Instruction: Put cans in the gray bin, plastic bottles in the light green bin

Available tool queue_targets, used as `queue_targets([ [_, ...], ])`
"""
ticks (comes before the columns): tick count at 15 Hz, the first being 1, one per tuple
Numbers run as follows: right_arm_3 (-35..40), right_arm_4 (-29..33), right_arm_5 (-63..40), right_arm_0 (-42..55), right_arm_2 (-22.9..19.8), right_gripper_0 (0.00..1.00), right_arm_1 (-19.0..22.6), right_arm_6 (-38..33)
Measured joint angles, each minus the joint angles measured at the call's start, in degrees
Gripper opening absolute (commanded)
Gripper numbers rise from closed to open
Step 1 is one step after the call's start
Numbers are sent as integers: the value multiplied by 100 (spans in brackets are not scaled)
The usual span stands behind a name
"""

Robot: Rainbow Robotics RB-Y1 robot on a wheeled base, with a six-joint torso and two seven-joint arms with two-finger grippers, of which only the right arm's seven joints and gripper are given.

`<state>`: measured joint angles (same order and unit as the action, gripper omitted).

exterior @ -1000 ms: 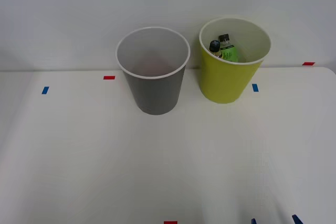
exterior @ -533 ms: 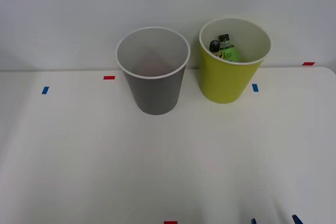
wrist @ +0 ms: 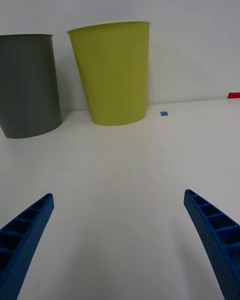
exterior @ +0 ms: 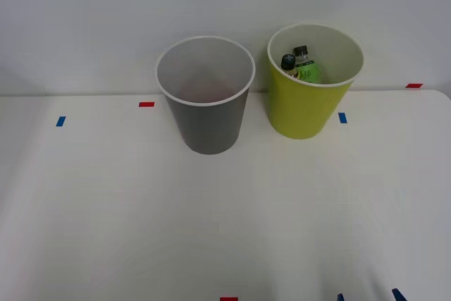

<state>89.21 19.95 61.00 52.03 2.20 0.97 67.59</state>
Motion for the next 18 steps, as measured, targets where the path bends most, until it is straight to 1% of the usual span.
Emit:
queue_targets([
  [18, 0, 0, 0, 0, 0, 89, 0, 0],
])
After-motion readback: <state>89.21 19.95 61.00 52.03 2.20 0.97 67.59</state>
